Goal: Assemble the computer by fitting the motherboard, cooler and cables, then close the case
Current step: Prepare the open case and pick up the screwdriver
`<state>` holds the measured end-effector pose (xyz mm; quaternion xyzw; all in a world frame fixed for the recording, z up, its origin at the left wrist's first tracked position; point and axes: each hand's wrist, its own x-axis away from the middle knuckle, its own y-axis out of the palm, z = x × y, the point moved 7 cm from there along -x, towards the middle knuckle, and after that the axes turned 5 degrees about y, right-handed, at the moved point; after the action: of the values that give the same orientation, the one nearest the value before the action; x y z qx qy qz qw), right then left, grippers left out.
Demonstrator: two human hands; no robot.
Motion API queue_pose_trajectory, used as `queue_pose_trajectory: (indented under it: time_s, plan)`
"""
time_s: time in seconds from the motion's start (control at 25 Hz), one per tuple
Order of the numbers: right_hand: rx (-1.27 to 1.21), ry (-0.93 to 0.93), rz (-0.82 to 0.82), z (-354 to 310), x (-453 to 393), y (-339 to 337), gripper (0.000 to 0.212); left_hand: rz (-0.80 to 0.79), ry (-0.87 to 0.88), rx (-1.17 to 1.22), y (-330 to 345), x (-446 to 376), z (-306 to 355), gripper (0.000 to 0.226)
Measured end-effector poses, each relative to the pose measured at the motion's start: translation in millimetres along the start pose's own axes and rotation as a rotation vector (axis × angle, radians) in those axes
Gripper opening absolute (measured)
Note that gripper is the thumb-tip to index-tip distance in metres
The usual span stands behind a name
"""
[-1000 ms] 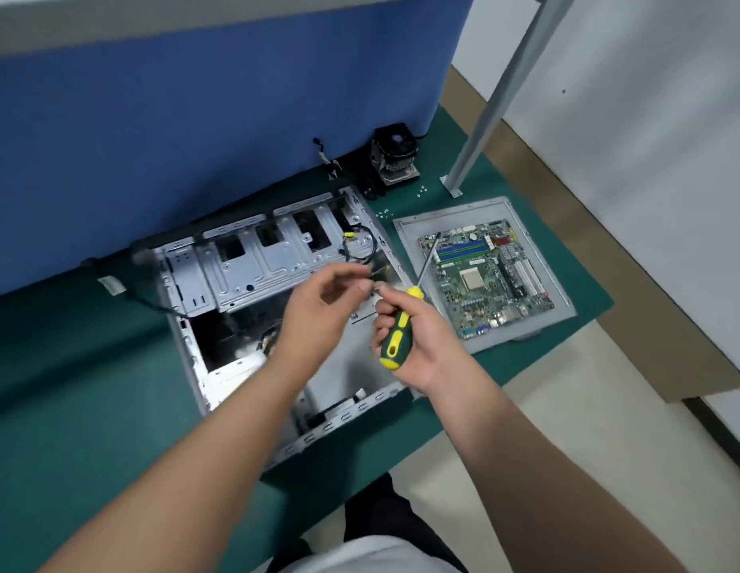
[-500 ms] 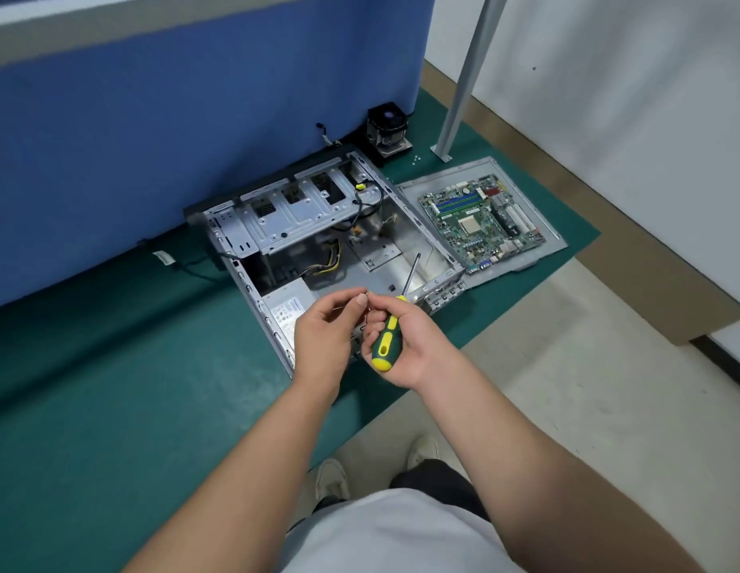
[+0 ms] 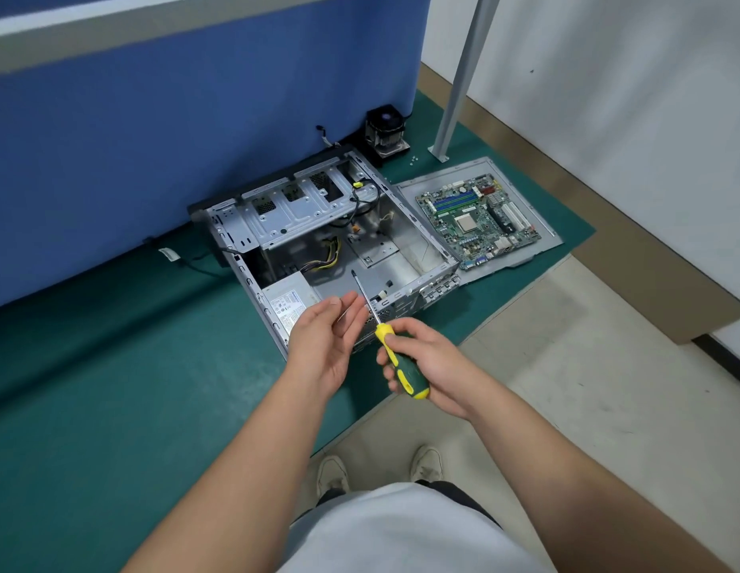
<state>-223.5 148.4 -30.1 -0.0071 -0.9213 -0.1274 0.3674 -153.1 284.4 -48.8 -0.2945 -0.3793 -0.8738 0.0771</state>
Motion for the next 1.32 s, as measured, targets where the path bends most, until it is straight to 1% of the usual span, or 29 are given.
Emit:
queue_pose_trajectory:
  time_s: [0.12, 0.28, 0.32, 0.44, 0.52, 0.68, 1.0, 1.08, 1.24, 1.32]
  plan:
    - [0.194, -0.08, 0.083, 5.9, 9.5, -21.1, 0.017, 0.002, -0.01, 0.048, 0.0, -1.5, 2.2, 0.018]
    - [0.196, -0.205, 0.137, 1.9, 15.0, -40.0, 0.036, -0.039, -0.048, 0.072, 1.9, -0.8, 2.4, 0.013]
    - [0.183, -0.241, 0.172, -0.7, 17.3, -44.8, 0.036, -0.05, -0.062, 0.082, 2.1, 0.0, 1.8, 0.015]
    - [0.157, -0.318, 0.243, -4.7, 20.6, -54.7, 0.024, -0.066, -0.087, 0.1, 2.5, 0.9, 1.4, 0.019]
    - [0.147, -0.315, 0.245, -1.7, 18.5, -56.2, 0.02, -0.06, -0.092, 0.105, 1.6, 0.9, 1.1, 0.02]
    - [0.083, -0.284, 0.221, 2.9, 13.5, -56.0, 0.02, -0.052, -0.093, 0.124, -1.0, 1.5, 1.4, 0.017]
    - [0.106, -0.261, 0.217, 2.6, 12.0, -52.8, 0.021, -0.045, -0.083, 0.102, -7.4, 0.5, 4.2, 0.018]
    - [0.121, -0.263, 0.229, 2.0, 12.7, -52.0, 0.022, -0.048, -0.072, 0.066, -9.5, 0.1, 7.1, 0.019]
    - [0.202, -0.299, 0.273, -2.5, 17.5, -50.5, 0.023, -0.055, -0.031, -0.104, -16.2, -1.5, 15.2, 0.014]
    - [0.252, -0.317, 0.302, -4.7, 21.3, -50.7, 0.024, -0.053, -0.043, -0.18, -20.2, -2.1, 18.1, 0.014]
